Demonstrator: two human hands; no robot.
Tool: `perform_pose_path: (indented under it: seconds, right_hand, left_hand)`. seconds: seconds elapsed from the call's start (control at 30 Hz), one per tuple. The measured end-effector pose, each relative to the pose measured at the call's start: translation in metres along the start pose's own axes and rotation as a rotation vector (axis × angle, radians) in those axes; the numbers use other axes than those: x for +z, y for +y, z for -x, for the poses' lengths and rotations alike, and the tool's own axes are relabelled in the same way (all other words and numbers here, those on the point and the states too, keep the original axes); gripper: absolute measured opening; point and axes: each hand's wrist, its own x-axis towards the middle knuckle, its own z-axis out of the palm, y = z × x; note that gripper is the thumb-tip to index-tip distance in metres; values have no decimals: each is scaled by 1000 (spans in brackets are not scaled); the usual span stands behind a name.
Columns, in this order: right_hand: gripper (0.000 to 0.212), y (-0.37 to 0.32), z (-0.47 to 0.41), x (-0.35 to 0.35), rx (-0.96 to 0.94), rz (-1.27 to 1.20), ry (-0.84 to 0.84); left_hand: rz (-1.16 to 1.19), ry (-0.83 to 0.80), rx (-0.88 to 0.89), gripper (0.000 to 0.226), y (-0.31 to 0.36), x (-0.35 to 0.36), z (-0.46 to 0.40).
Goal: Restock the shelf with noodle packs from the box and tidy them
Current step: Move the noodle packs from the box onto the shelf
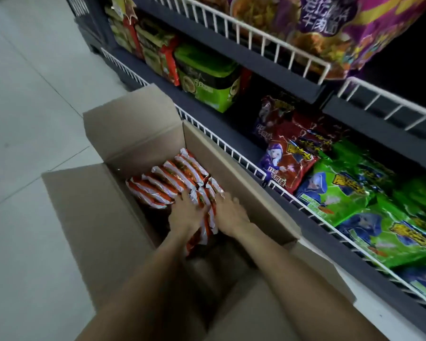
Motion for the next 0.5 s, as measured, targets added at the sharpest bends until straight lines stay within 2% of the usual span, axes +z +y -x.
perform_pose_path:
  seconds: [0.13,0.23,0.4,0.5]
  right_hand:
    - [56,2,-19,28,111,-32,44]
    - [75,3,-25,42,157,-58,80]
    - [81,10,-23,42,62,145,120]
    - [79,7,-19,43,46,106,83]
  left_hand:
    - [-47,-12,-142,93,3,31,-5]
    - [-40,-10,-146,92,1,41,-4]
    - [-40,-13,-153,92,-10,34,-7]
    - [-61,-35,-128,90,-20,26,-5]
